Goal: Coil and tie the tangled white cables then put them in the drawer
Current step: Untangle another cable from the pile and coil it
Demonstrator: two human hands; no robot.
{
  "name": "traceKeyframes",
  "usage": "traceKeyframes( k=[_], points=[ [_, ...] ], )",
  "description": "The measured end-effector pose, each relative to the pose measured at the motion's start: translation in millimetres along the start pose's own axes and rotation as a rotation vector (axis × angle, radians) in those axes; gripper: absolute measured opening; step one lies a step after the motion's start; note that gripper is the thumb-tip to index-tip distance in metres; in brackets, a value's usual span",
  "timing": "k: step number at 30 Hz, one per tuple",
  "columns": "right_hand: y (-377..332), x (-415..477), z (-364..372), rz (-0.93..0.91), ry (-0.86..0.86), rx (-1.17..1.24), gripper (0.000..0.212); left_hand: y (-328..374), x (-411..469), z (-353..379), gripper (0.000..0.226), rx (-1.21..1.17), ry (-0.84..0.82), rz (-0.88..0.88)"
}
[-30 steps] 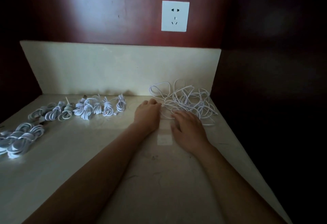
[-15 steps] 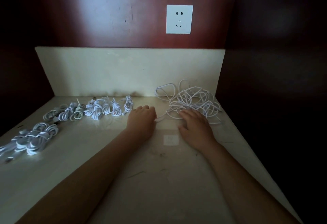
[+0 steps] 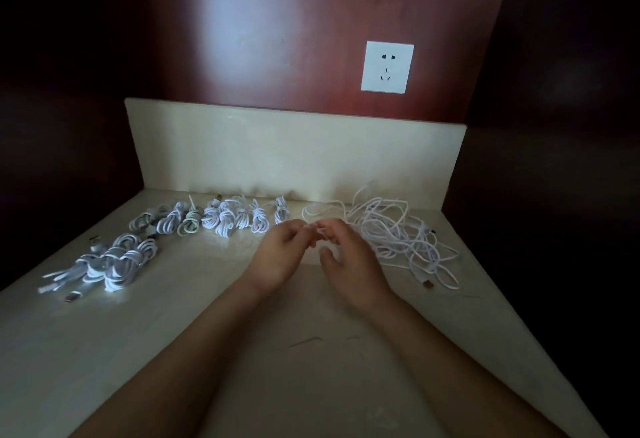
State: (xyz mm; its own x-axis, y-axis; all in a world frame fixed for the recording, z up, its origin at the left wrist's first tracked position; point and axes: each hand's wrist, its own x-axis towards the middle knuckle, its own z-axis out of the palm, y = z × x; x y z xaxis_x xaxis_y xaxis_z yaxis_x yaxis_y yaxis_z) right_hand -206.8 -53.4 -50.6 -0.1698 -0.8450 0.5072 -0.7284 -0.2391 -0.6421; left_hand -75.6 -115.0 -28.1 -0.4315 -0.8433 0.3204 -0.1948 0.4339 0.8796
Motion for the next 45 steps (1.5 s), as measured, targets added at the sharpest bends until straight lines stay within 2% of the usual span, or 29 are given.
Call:
traceKeyframes(
  k=[2,4,6,8,9,11,13,17,18,21,24,30,34,37,39,42,45],
  points=[
    [-7.1,10.0,16.4,0.111,0.029,0.048,0.026,3.3,3.7,-7.0,0.037,-0.318,0.078,-0.097],
    [-4.9,18.9,29.5,0.11,0.065,-0.116,0.006,5.5,8.4,-16.8,0.035,-0.601,0.145,-0.155],
    [3.2,23.1,35.1,0.05,0.072,-0.307,0.025,5.6,14.3,-30.6,0.033,-0.884,0.23,-0.152],
    [13.9,27.6,30.0,-0.005,0.09,-0.436,0.027,1.1,21.6,-47.4,0.032,-1.082,0.332,-0.129],
    [18.9,29.7,24.8,-0.016,0.108,-0.508,0.025,-2.9,24.6,-54.8,0.032,-1.094,0.381,-0.131],
    [28.7,34.1,15.6,0.015,0.155,-0.602,0.022,-10.9,27.2,-62.7,0.031,-0.966,0.447,-0.153],
    [32.0,36.6,11.9,0.066,0.159,-0.64,0.019,-15.2,27.5,-59.5,0.03,-0.81,0.43,-0.197],
    [15.1,37.8,18.0,0.044,0.208,-0.515,0.065,-13.5,26.6,-47.6,0.028,-0.624,0.296,-0.277],
    [7.1,38.0,18.9,-0.008,0.223,-0.465,0.068,-12.8,26.5,-46.6,0.028,-0.605,0.251,-0.291],
    [-11.0,38.5,24.4,-0.139,0.146,-0.426,0.059,-10.8,24.5,-44.8,0.025,-0.625,0.09,-0.343],
    [-9.8,34.4,31.0,-0.162,0.022,-0.484,0.056,-8.7,20.8,-43.1,0.016,-0.593,-0.046,-0.298],
    [-3.4,33.9,19.1,-0.062,0.135,-0.476,0.048,-4.4,10.3,-48.4,0.02,-0.435,-0.248,-0.136],
    [4.3,31.7,18.0,0.057,0.141,-0.183,0.024,-3.5,5.2,-50.2,0.015,-0.308,-0.362,-0.171],
    [3.4,31.6,18.0,0.075,0.199,-0.099,0.016,-4.0,2.6,-46.5,0.014,-0.298,-0.439,-0.288],
    [1.1,31.5,19.3,0.053,0.205,-0.08,0.016,-2.8,2.2,-42.2,0.006,-0.306,-0.44,-0.371],
    [-2.0,30.6,22.3,0.013,0.204,-0.058,0.017,-3.4,7.8,-40.2,0.041,-0.428,-0.325,-0.462],
    [-3.5,31.0,25.2,0.005,0.215,-0.005,0.017,-4.4,13.6,-39.2,0.04,-0.522,-0.19,-0.435]
  ],
)
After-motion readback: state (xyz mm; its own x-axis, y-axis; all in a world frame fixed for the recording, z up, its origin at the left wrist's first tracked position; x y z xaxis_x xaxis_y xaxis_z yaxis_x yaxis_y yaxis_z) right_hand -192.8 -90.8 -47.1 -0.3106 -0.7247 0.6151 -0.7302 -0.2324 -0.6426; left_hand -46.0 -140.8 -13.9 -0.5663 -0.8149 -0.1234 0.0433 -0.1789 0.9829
